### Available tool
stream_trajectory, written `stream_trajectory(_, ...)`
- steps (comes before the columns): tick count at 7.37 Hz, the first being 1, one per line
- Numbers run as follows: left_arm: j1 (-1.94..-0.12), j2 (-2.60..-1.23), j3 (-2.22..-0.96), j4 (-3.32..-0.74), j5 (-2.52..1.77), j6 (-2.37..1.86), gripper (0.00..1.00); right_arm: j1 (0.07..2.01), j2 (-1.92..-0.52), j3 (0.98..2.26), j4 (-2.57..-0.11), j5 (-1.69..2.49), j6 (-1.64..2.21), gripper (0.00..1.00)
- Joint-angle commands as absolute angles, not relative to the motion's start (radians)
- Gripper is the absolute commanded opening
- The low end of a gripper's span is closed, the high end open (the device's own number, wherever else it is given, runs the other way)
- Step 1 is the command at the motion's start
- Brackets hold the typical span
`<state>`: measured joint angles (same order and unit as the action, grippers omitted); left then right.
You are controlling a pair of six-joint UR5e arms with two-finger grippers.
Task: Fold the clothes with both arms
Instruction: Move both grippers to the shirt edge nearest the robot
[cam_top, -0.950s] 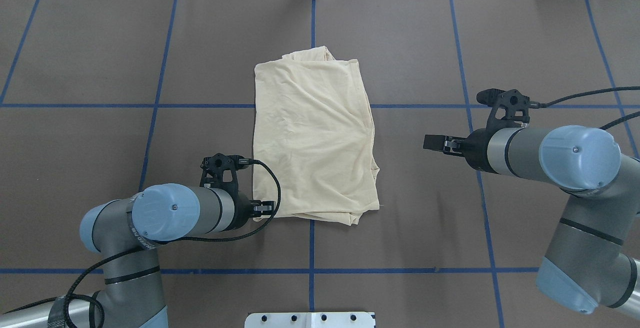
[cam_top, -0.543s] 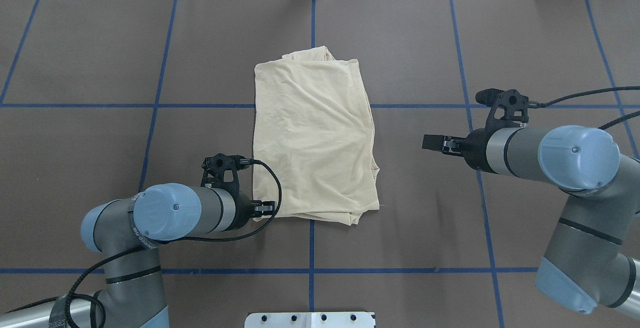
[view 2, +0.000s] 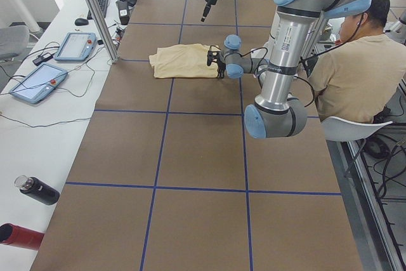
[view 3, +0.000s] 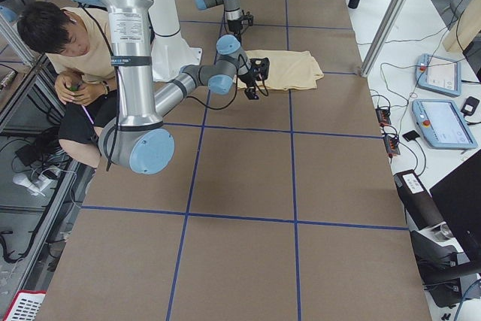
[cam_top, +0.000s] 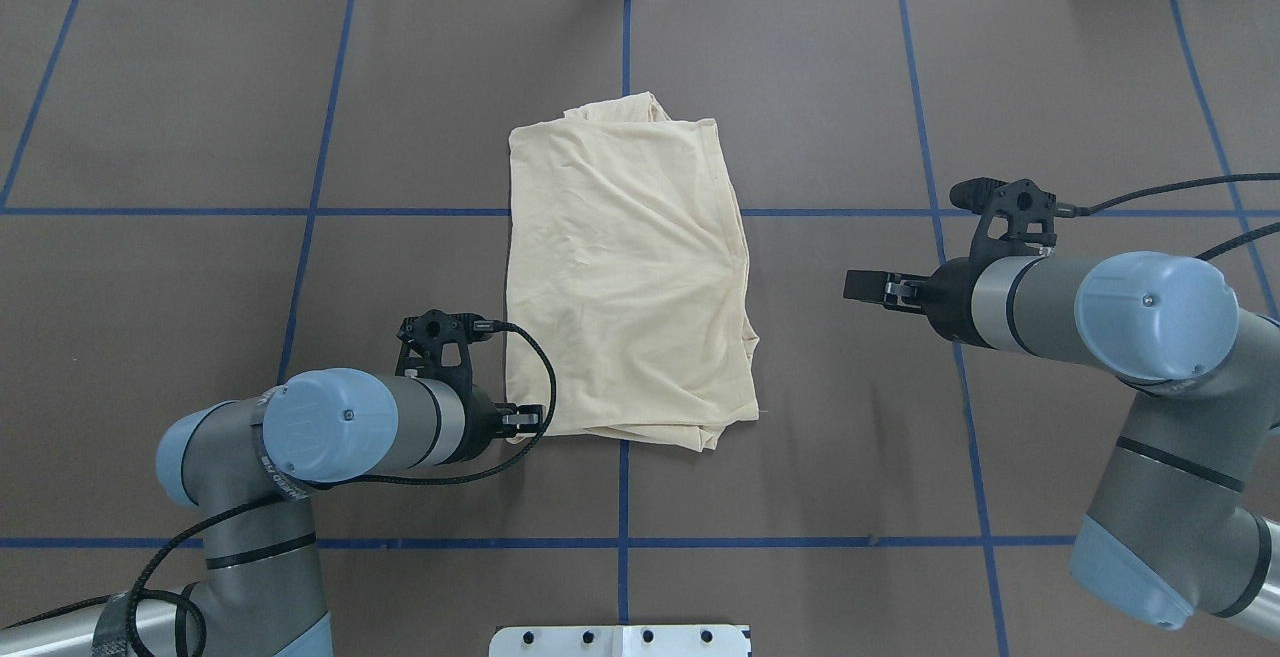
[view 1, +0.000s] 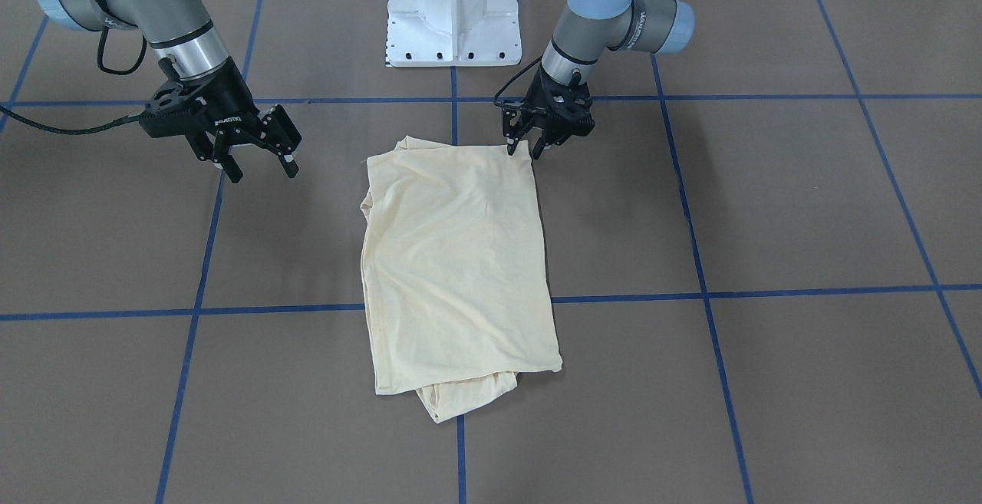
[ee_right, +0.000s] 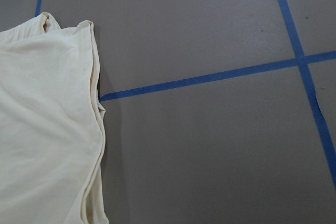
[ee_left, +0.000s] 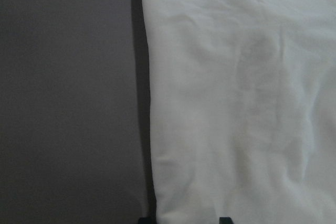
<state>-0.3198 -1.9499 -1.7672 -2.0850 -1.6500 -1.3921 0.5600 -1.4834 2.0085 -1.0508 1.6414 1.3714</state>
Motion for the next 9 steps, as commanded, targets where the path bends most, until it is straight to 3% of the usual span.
stream_trajectory(1, -0.319, -1.957, -1.769, -2.075, -1.651, -1.394, 0.35, 0.560, -1.485, 2.010, -1.051, 1.641, 1.371, 1.00)
stream_trajectory(2, -0.319, -1.959, -1.769, -2.075, -1.651, -1.394, 0.06, 0.560, -1.483, 2.008, -1.051, 1.641, 1.371, 1.00)
stream_trajectory(3, -0.319, -1.957, -1.770, -2.075, -1.649, -1.394, 0.00, 0.558, -1.483, 2.009, -1.051, 1.635, 1.371, 1.00)
stream_trajectory(7, -0.319, -1.956, -1.781, -2.075, -1.646, -1.394, 0.00, 0.459, -1.459, 2.013, -1.065, 1.531, 1.547, 0.98)
stream_trajectory(9, -0.319, -1.956, -1.781, -2.075, -1.644, -1.394, 0.00, 0.370, -1.293, 2.014, -1.292, 1.468, 1.748, 0.96)
